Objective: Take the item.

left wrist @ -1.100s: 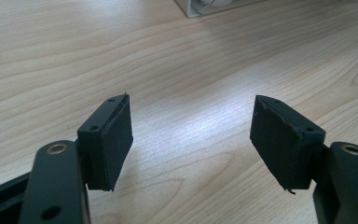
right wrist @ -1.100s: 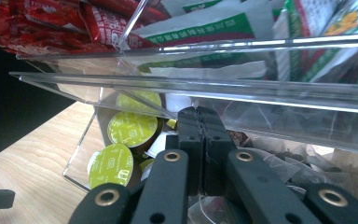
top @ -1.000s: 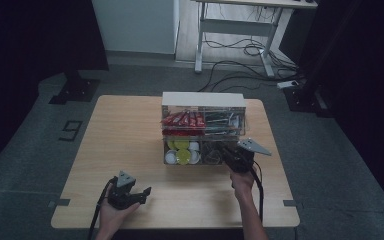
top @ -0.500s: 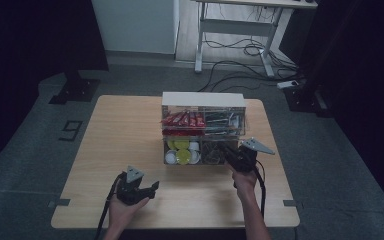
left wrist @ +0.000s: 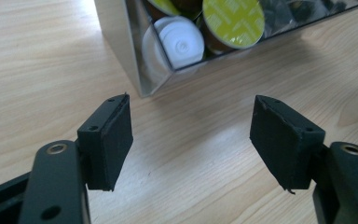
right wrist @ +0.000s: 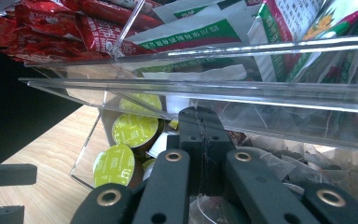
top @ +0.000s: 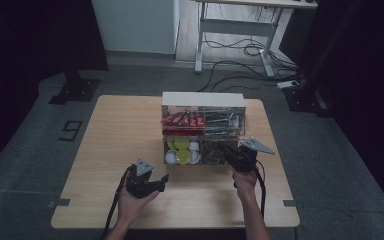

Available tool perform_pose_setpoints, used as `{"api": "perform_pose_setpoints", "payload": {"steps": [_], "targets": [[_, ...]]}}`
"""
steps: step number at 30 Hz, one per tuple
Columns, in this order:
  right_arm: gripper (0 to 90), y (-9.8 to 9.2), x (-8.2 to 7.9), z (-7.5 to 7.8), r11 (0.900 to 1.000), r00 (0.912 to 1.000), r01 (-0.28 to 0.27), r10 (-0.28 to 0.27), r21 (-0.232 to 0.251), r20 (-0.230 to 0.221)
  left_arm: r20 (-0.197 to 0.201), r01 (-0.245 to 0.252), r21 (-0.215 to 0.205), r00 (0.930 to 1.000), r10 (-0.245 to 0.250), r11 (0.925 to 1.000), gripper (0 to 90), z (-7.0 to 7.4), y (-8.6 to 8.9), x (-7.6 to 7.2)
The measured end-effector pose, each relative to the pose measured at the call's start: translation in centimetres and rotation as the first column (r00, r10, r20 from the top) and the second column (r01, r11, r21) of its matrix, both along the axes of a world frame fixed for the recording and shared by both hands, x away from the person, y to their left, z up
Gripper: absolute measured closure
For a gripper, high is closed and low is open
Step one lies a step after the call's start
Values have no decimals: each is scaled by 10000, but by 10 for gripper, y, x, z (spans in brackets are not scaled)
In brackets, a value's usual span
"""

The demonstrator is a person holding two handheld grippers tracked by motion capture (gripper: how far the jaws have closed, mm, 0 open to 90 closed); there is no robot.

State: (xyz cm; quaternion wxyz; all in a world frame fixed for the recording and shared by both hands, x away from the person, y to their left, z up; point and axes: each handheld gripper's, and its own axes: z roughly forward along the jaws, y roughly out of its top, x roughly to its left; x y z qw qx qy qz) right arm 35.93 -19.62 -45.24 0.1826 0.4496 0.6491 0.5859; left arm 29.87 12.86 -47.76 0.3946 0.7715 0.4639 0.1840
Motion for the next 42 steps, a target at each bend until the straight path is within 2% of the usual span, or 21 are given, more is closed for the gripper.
{"api": "perform_pose_setpoints", "payload": {"steps": [12,20,42], "targets": [[889,-1,0,0,10000,10000,-23,23,40,-2,177,42,-88,9998,-41,10000,299,10,-17,10],[889,-1,0,0,10000,10000,-13,13,16,0,252,78,51,9996,-79,10000,298,13,-25,17],[889,0,0,-1,10000,10000,16,-16,33,1,424,-110,246,9991,100,9996,299,9,-52,34]]}}
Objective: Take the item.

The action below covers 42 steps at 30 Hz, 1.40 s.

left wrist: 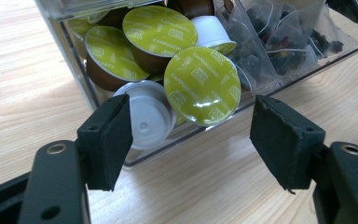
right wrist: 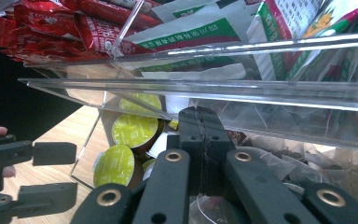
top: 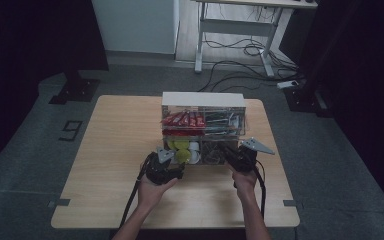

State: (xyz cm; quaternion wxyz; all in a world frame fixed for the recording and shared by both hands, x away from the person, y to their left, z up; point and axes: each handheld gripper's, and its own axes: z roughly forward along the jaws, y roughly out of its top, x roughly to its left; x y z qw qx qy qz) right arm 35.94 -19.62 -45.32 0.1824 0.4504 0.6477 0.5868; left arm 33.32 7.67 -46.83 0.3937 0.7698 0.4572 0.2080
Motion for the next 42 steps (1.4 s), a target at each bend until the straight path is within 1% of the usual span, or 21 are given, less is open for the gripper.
{"api": "perform_pose_setpoints", "payload": {"steps": [9,12,22,28,33,38,40,42], "targets": [[889,0,0,0,10000,10000,28,-28,2,35,29,-41,79,10000,41,10000,298,-2,-12,8],[889,0,0,0,10000,10000,19,-19,17,29,-30,-121,80,9999,121,9999,298,-5,-16,12],[889,0,0,-1,10000,10000,74,-74,22,33,75,-312,94,9995,312,9995,298,-7,-22,17],[889,0,0,-1,10000,10000,72,-72,20,24,84,-434,197,9990,433,9989,297,-9,-24,22],[889,-1,0,-1,10000,10000,95,-95,30,14,97,-534,119,9985,533,9985,297,-10,-27,24],[889,-2,0,-1,9999,9999,110,-110,41,10,96,-567,342,9984,564,9978,297,-13,-33,28],[889,-2,0,-1,9999,9999,99,-100,44,19,100,-535,350,9985,532,9980,297,-13,-33,28],[889,-2,0,-1,9999,9999,101,-101,51,14,186,-537,432,9984,529,9976,299,-15,-35,28]]}}
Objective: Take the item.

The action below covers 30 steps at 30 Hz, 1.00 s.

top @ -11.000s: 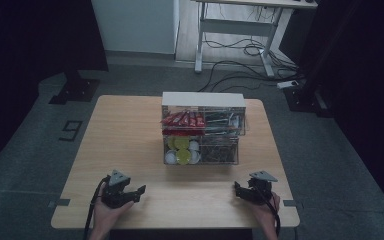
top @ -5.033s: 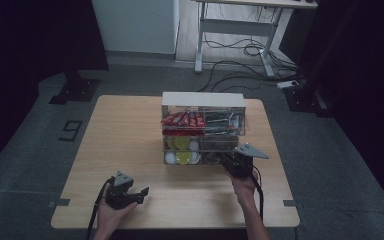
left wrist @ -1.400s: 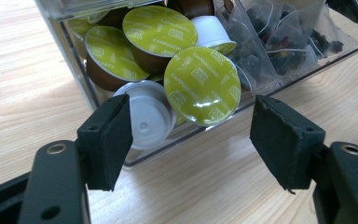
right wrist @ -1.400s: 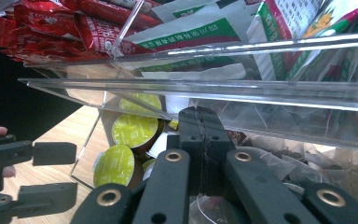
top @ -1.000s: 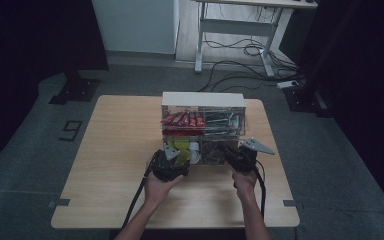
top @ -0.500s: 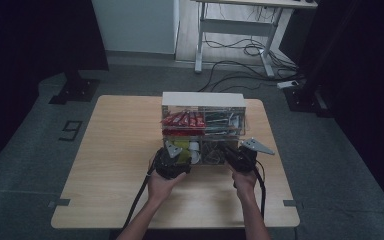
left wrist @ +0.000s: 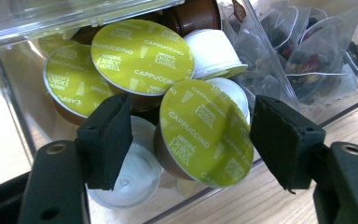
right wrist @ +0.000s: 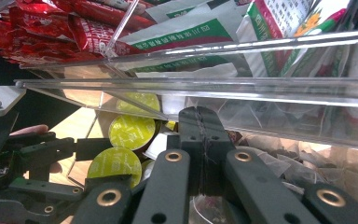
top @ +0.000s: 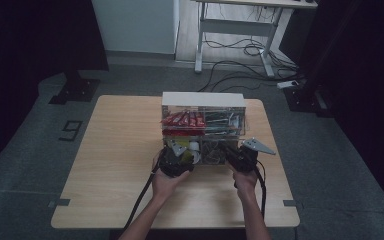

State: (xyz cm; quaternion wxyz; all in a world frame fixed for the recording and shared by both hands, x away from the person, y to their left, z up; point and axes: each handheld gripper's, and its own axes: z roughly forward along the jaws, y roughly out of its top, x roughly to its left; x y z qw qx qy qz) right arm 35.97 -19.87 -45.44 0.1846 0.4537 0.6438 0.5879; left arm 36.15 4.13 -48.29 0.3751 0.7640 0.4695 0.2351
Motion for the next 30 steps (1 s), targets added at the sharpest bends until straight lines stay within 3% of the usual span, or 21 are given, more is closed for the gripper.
{"api": "perform_pose_setpoints", "payload": {"steps": [12,16,22,30], "targets": [[889,0,0,0,10000,10000,22,-22,-5,-8,49,239,62,9997,-240,9997,315,1,-4,-4],[889,0,0,0,10000,10000,15,-15,-4,-7,-28,205,275,9998,-204,9994,330,-3,-8,-1],[889,-1,0,0,10000,10000,28,-28,-1,-8,209,135,455,9997,-145,9989,390,-5,-7,-2],[889,-1,0,0,10000,10000,36,-36,-3,-2,310,182,248,9993,-189,9995,404,-4,-3,-4]]}}
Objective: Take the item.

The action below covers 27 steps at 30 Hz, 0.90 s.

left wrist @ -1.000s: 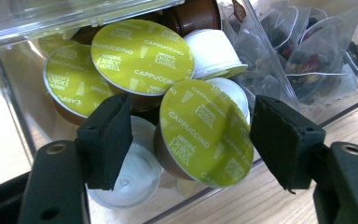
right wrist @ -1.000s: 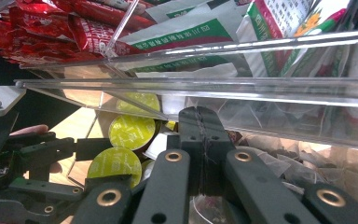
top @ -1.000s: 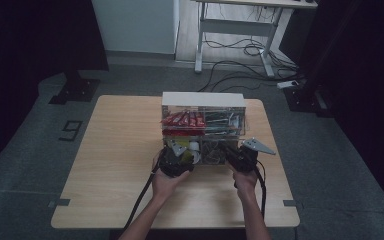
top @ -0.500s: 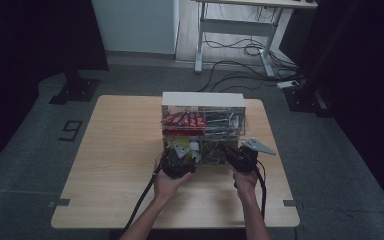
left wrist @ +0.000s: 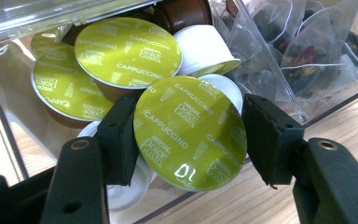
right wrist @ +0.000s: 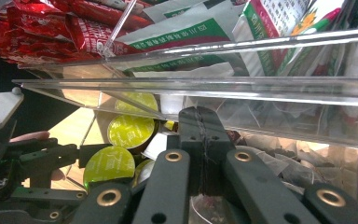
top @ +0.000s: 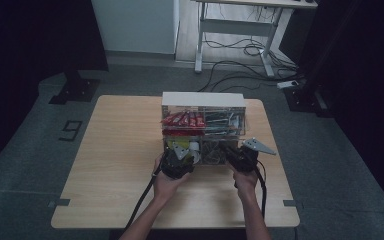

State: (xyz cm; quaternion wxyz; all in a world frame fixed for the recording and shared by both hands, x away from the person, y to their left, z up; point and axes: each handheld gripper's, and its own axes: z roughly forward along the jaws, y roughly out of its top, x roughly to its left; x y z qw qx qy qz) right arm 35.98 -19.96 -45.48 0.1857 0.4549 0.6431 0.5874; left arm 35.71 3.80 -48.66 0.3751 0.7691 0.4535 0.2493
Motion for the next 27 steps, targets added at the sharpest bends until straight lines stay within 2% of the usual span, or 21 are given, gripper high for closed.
{"api": "perform_pose_setpoints", "payload": {"steps": [16,27], "targets": [[889,-1,1,-1,10000,10000,37,-37,2,-30,270,281,-717,9993,-262,9970,406,16,11,-9],[889,-1,1,-1,10000,10000,54,-54,-15,-45,290,386,-893,9989,-362,9953,407,22,15,-13]]}}
